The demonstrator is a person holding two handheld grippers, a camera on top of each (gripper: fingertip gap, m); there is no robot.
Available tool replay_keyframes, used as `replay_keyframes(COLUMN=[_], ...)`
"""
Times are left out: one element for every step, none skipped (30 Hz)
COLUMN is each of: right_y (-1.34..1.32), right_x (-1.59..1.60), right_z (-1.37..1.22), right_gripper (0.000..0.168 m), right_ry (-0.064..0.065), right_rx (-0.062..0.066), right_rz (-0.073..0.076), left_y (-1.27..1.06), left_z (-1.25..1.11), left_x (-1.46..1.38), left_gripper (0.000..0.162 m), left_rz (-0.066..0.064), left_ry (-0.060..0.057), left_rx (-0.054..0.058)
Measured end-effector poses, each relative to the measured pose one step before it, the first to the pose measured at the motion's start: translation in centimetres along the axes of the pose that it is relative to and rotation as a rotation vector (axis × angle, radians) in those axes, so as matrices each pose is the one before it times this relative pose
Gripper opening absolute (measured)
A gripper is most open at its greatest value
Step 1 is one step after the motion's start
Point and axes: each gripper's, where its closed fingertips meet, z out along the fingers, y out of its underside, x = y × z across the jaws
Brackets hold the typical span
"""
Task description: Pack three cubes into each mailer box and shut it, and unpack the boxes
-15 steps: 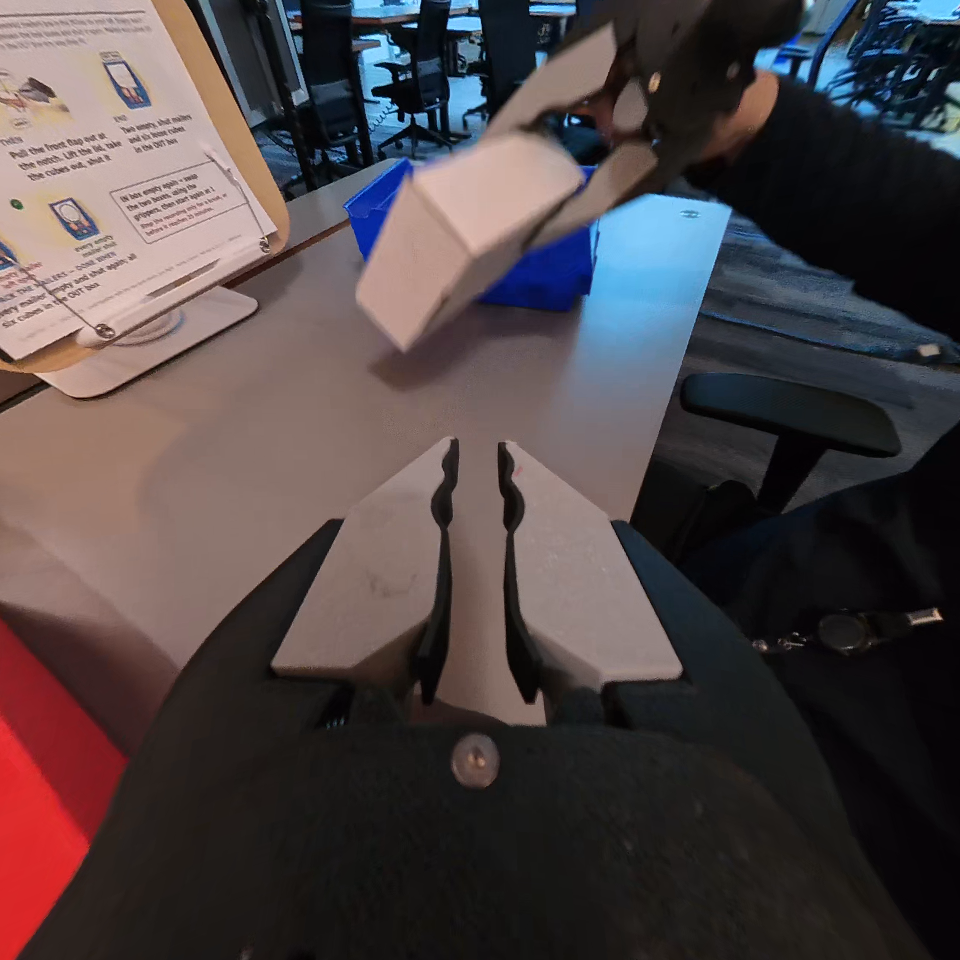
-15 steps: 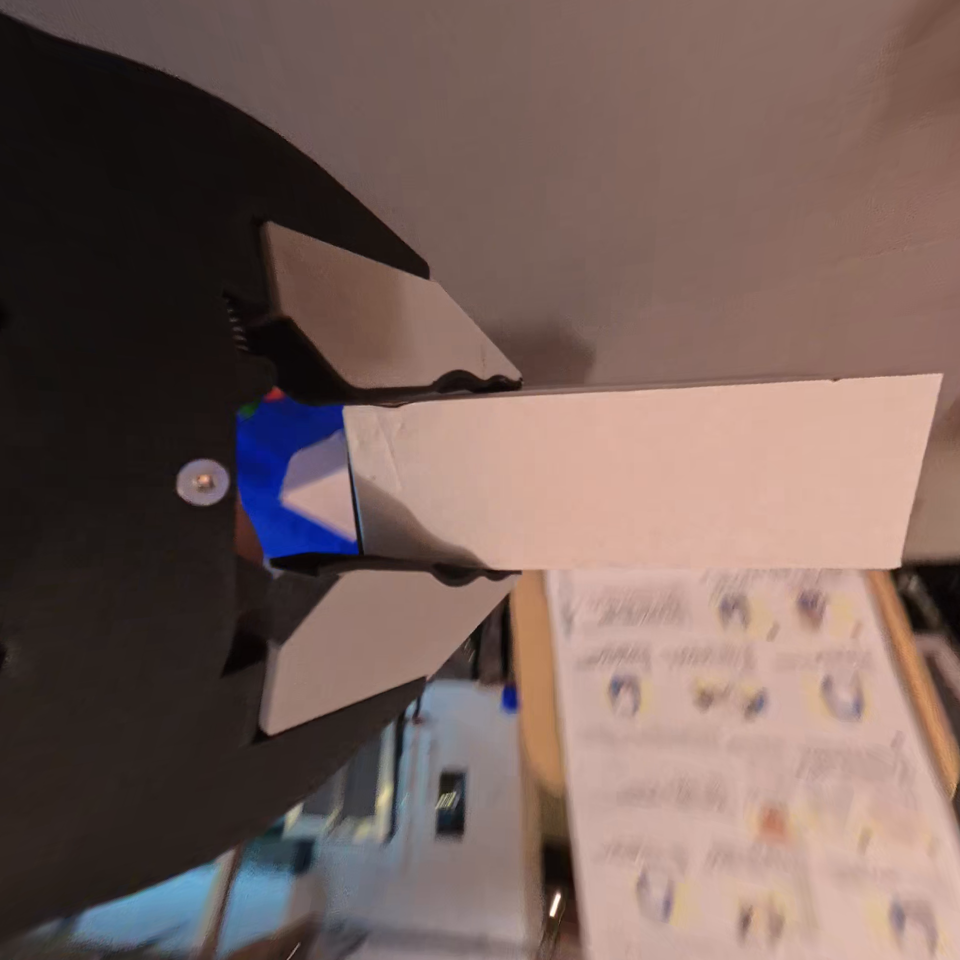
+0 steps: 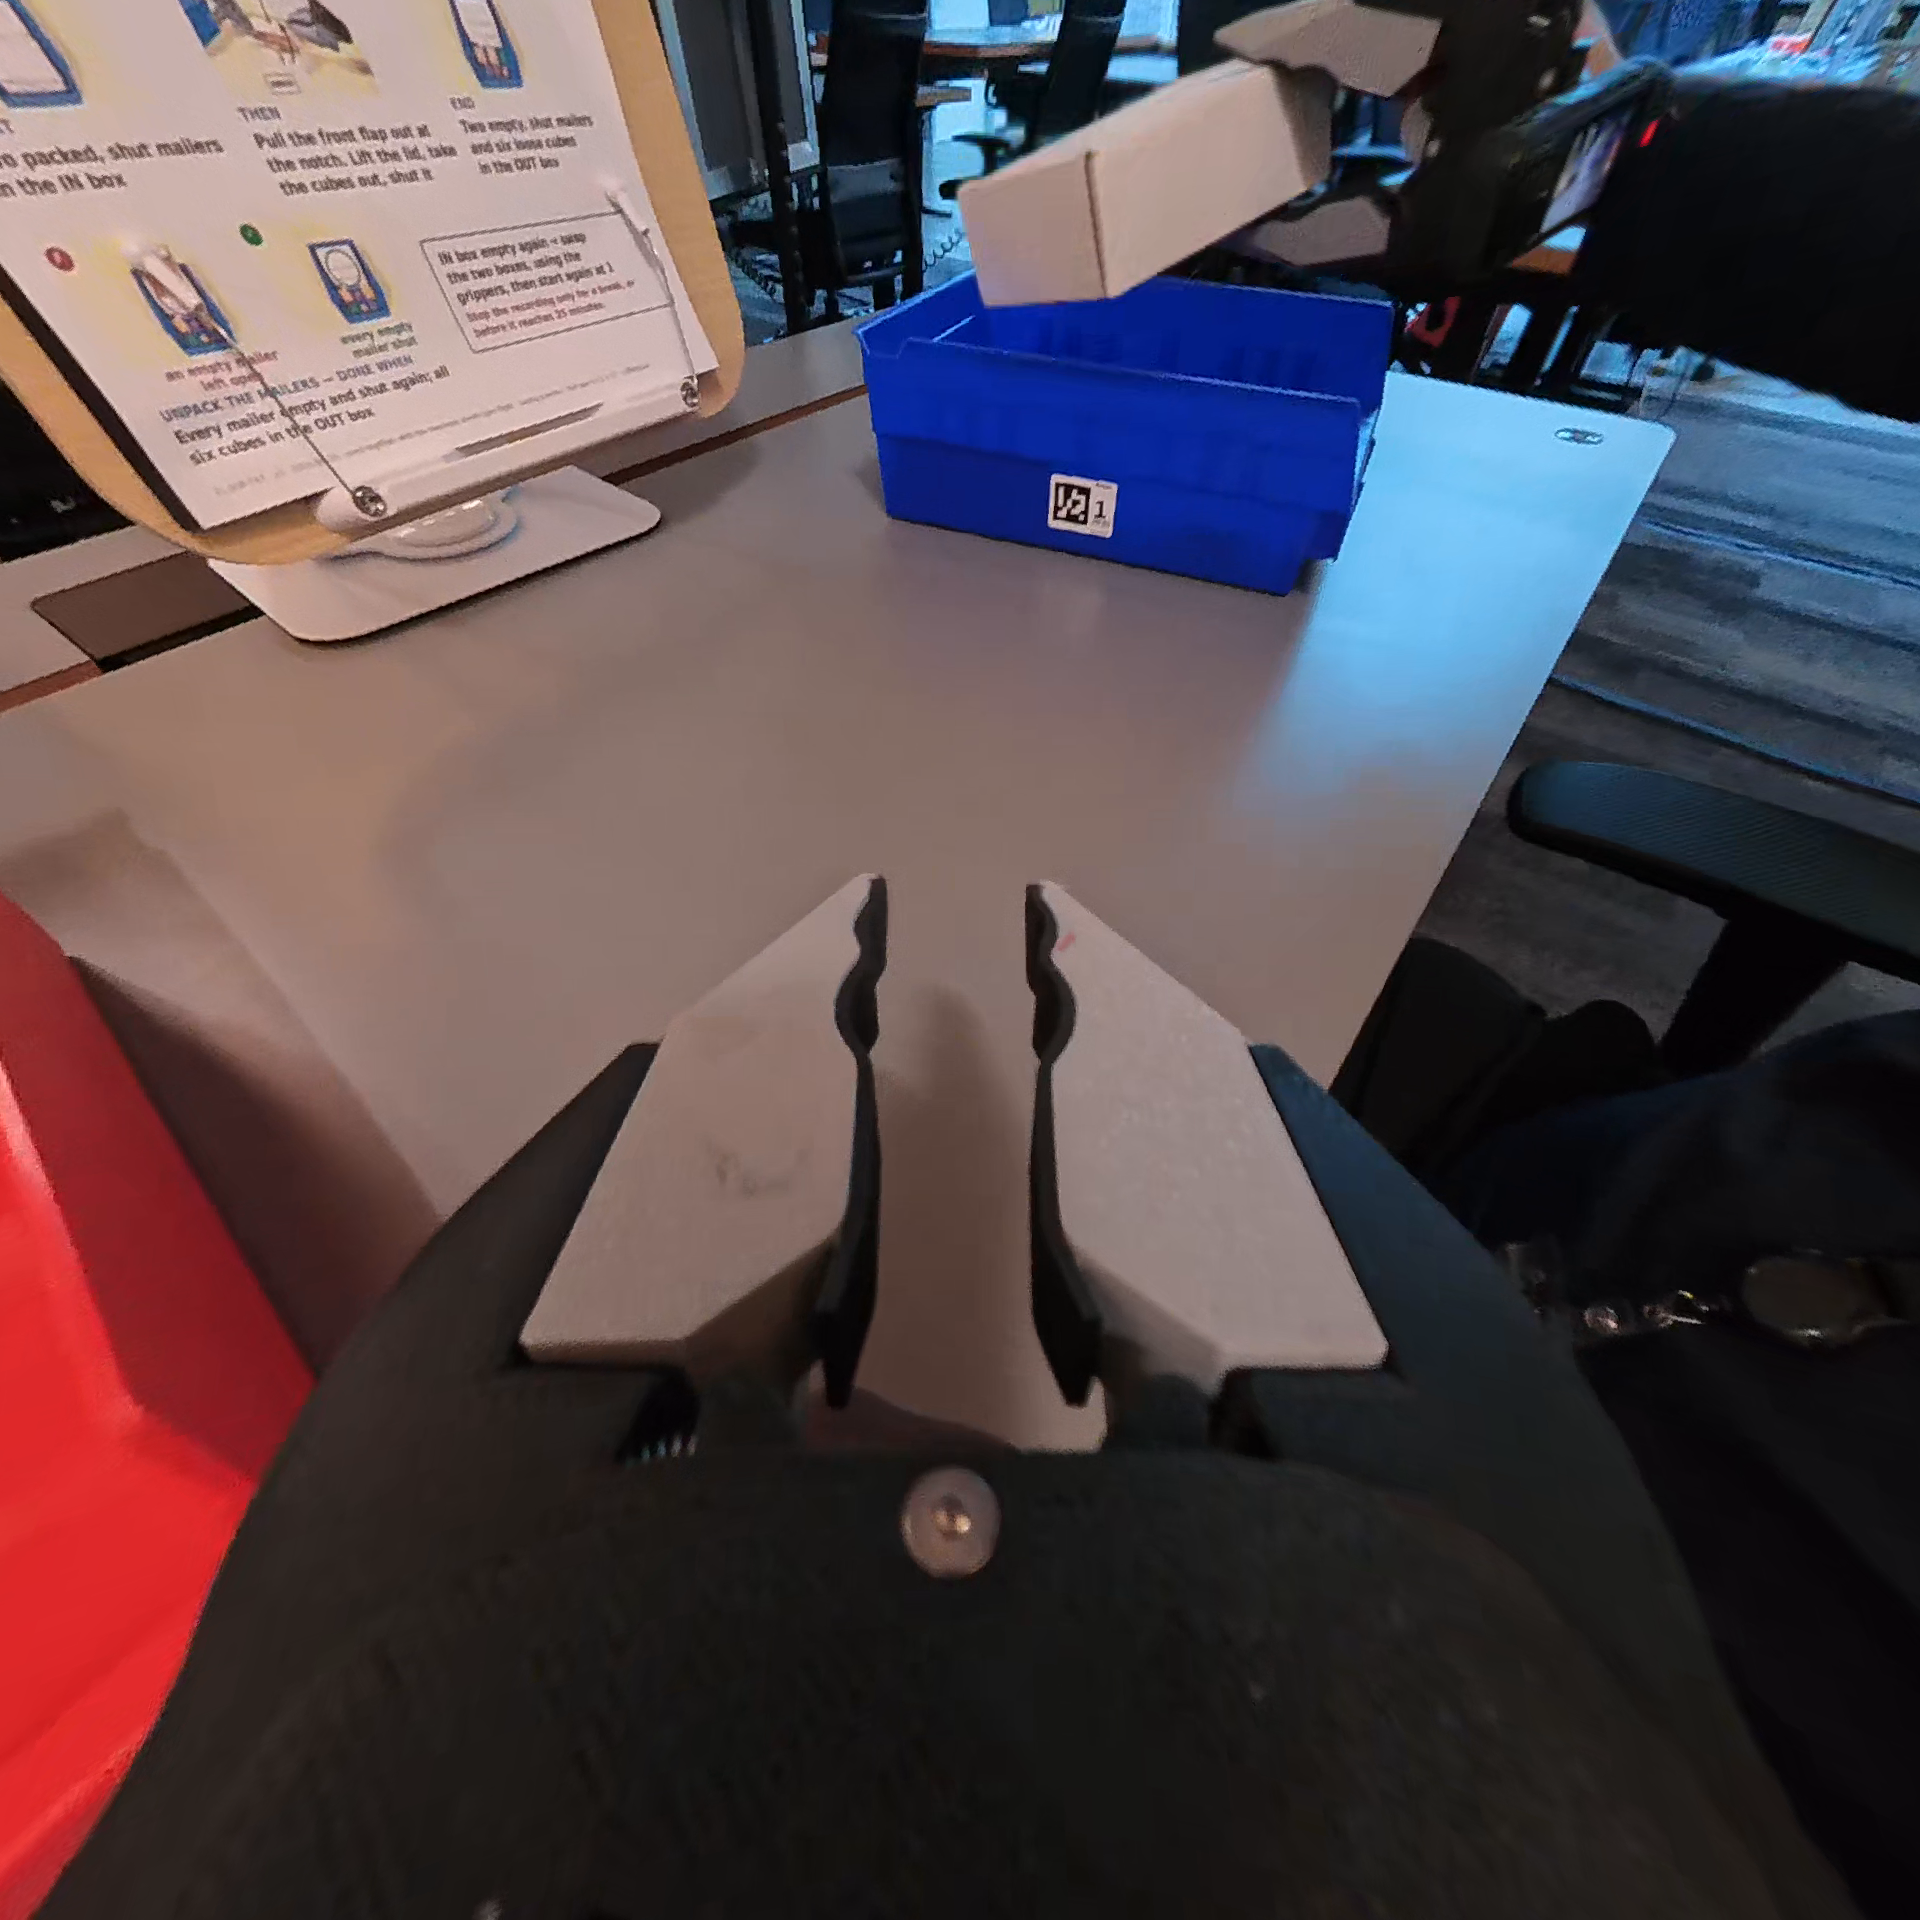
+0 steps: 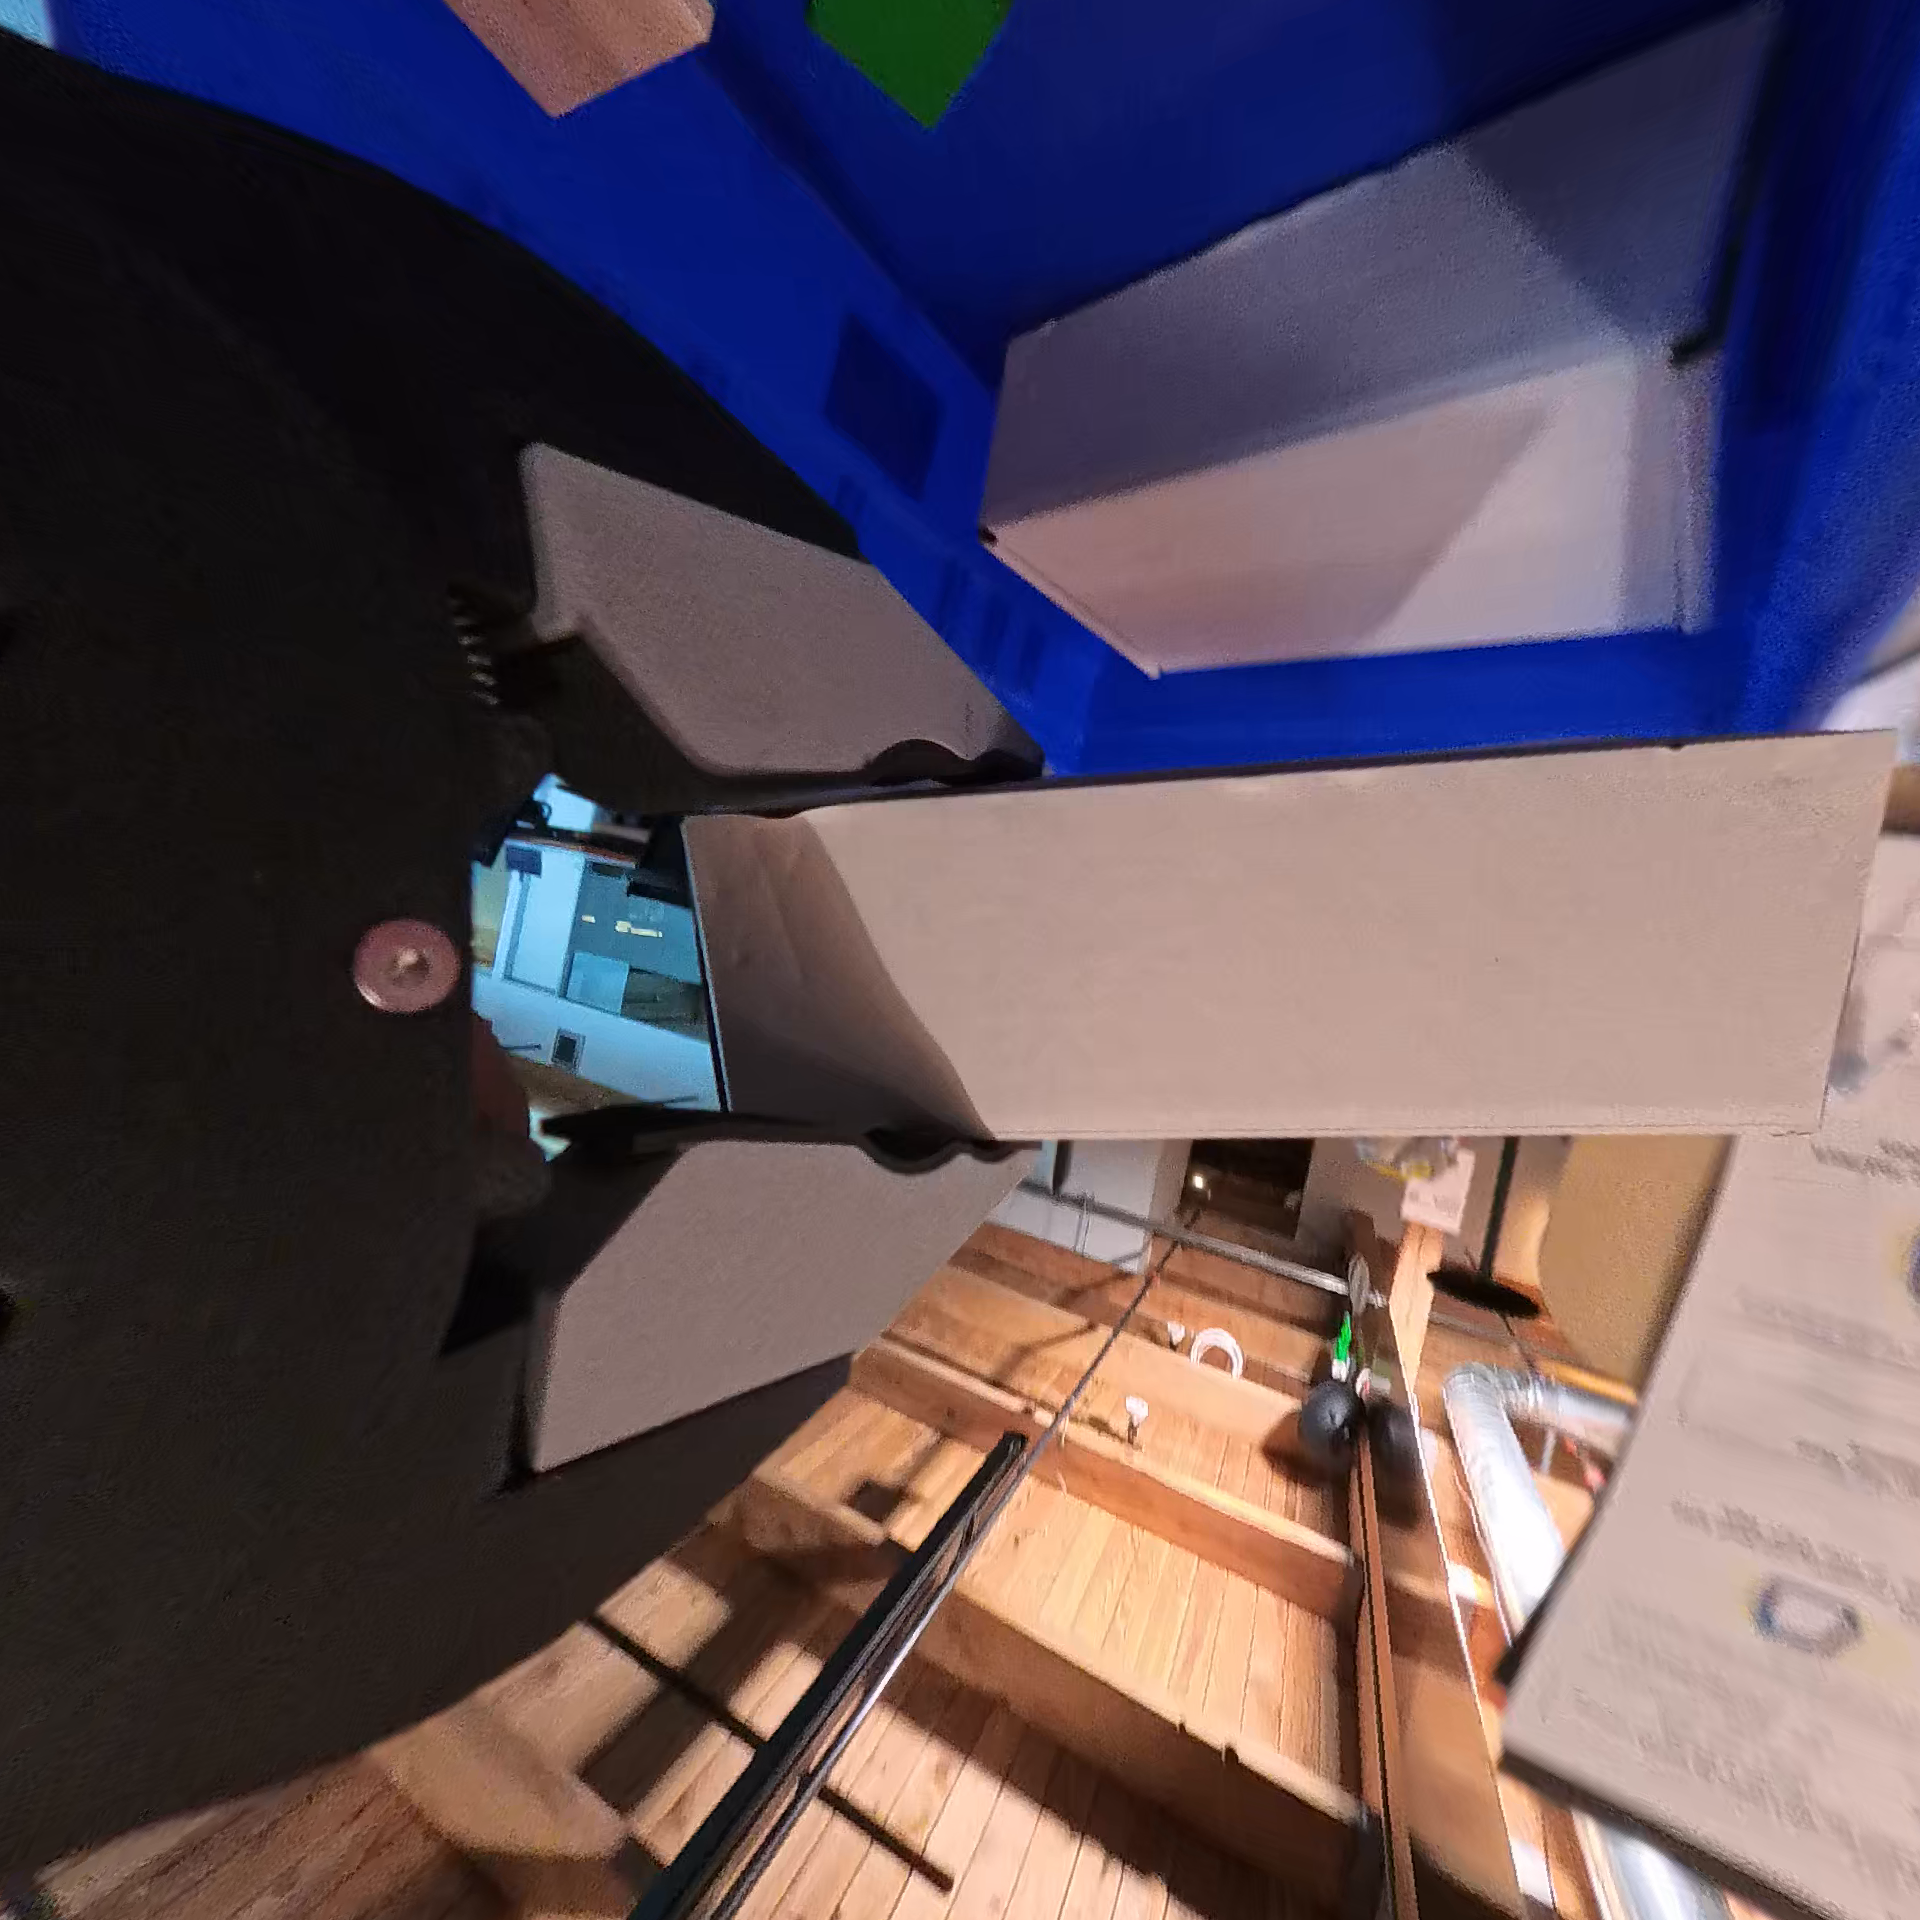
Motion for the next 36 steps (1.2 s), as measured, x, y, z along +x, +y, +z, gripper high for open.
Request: replay_keyframes(right_y=[0.483,0.272,-0.066,-0.368,-0.465,-0.224,0.038,0.268,0.456,0.296,0.093,0.09,0.216,0.355,0.598,0.885,0.935,0.788,0.66,0.624,0.612,0.483,0.254,0.133,0.032,-0.269,-0.589,-0.752,-0.73,-0.514,-0.307,-0.182,-0.056,0.099,0.125,0.111], right_x=[-0.9,-0.655,-0.407,-0.212,-0.199,-0.155,-0.287,-0.539,-0.826,-0.817,-0.572,-0.103,0.228,0.257,0.158,0.09,-0.013,-0.008,0.044,0.171,0.261,0.309,0.345,0.484,0.4,0.04,-0.18,-0.432,-0.921,-1.19,-1.058,-0.691,-0.371,-0.528,-0.581,-0.554], right_z=[0.773,0.767,0.719,0.661,0.695,0.753,0.811,0.823,0.654,0.432,0.2,0.055,-0.066,-0.143,-0.223,-0.335,-0.484,-0.664,-0.834,-0.951,-1.056,-1.164,-1.259,-1.261,-1.247,-1.265,-1.261,-1.147,-0.964,-0.657,-0.335,-0.072,0.22,0.429,0.528,0.604], right_gripper=[0.065,0.065,0.065,0.065,0.065,0.064,0.064,0.064,0.065,0.072,0.076,0.081,0.086,0.092,0.1,0.108,0.11,0.111,0.11,0.108,0.108,0.107,0.102,0.097,0.094,0.091,0.09,0.087,0.076,0.055,0.022,0.0,0.0,0.0,0.0,0.0], right_ry=[-0.0285,-0.0222,-0.013,-0.0048,-0.0031,0.0031,0.0007,-0.0069,-0.0233,-0.0283,-0.0242,-0.0087,0.0005,-0.0064,-0.0148,-0.0187,-0.0229,-0.0199,-0.0111,0.0032,0.0144,0.0198,0.0215,0.032,0.0305,0.011,0.0007,-0.0082,-0.031,-0.0416,-0.0334,-0.0181,-0.0103,-0.0341,-0.0428,-0.0409], right_rx=[-0.0021,0.0017,0.0121,0.0228,0.0234,0.0066,-0.0014,-0.0061,-0.0179,-0.0095,0.0034,0.0012,-0.0066,-0.0093,-0.0162,-0.0262,-0.024,-0.0126,-0.0069,-0.0099,-0.0141,-0.0104,0.0,0.0019,0.0032,0.0168,0.0308,0.0366,0.0359,0.0288,0.0194,0.0084,-0.0096,-0.0334,-0.0427,-0.0439], right_rz=[0.0031,0.0048,0.0058,0.0069,0.0059,0.0003,-0.011,-0.0208,-0.0339,-0.0284,-0.008,0.0072,0.0176,0.0259,0.0211,0.011,0.0158,0.0244,0.0263,0.0222,0.016,0.0208,0.0381,0.0518,0.0572,0.0712,0.092,0.0962,0.0781,0.0541,0.0355,0.0308,0.0511,0.0641,0.062,0.0426], left_y=[0.157,0.134,0.085,-0.037,-0.154,-0.241,-0.284,-0.294,-0.198,-0.022,0.224,0.35,0.29,0.211,0.136,0.058,-0.015,-0.036,-0.016,-0.014,-0.065,-0.075,0.019,0.107,0.141,0.14,0.132,0.158,0.22,0.179,-0.039,-0.268,-0.388,-0.403,-0.353,-0.237], left_z=[-0.083,-0.04,-0.008,0.02,0.045,0.085,0.109,0.145,0.176,0.198,0.175,0.102,0.012,-0.066,-0.136,-0.19,-0.268,-0.345,-0.405,-0.446,-0.472,-0.457,-0.405,-0.308,-0.175,-0.066,0.009,0.084,0.111,0.085,0.018,-0.062,-0.138,-0.18,-0.182,-0.164], left_x=[-0.059,-0.012,-0.022,-0.036,0.001,0.055,0.117,0.093,-0.002,-0.029,-0.051,-0.096,-0.145,-0.068,0.002,-0.079,-0.269,-0.401,-0.426,-0.442,-0.516,-0.594,-0.645,-0.62,-0.433,-0.139,-0.017,-0.151,-0.122,0.157,0.394,0.453,0.461,0.406,0.289,0.199], left_gripper=[0.024,0.024,0.024,0.025,0.025,0.025,0.025,0.025,0.025,0.025,0.025,0.026,0.027,0.027,0.027,0.028,0.031,0.033,0.036,0.043,0.051,0.059,0.062,0.063,0.066,0.068,0.069,0.069,0.069,0.069,0.069,0.069,0.069,0.069,0.069,0.069], left_rz=[0.0062,0.005,0.0025,0.0012,-0.0019,-0.0065,-0.0106,-0.0142,-0.0174,-0.0172,-0.0105,-0.0003,0.004,0.0027,-0.0024,-0.0062,-0.0071,-0.0048,0.0009,0.0061,0.0039,0.0031,0.0065,0.0071,0.0033,-0.0006,-0.0022,0.0003,0.009,0.0137,0.0111,0.006,0.0042,0.0041,0.0038,0.0018], left_ry=[-0.007,-0.004,-0.0045,-0.0039,-0.0007,0.0058,0.0125,0.0141,0.0104,0.0079,0.0041,-0.0041,-0.0107,-0.0068,-0.0008,-0.0047,-0.0173,-0.0264,-0.0306,-0.0334,-0.0386,-0.0431,-0.0449,-0.0428,-0.0315,-0.0131,-0.0065,-0.0172,-0.0189,-0.0043,0.0068,0.0086,0.0083,0.0053,-0.0002,-0.0024], left_rx=[-0.0084,-0.0086,-0.0062,-0.001,0.0056,0.0109,0.0147,0.0168,0.0129,0.0028,-0.0099,-0.0153,-0.0096,-0.0035,-0.0009,-0.0004,0.0015,0.0008,-0.0015,-0.0012,0.0029,0.0049,-0.0003,-0.0033,-0.004,-0.004,-0.0045,-0.0063,-0.0122,-0.0142,-0.007,0.0042,0.0095,0.0102,0.0098,0.006])
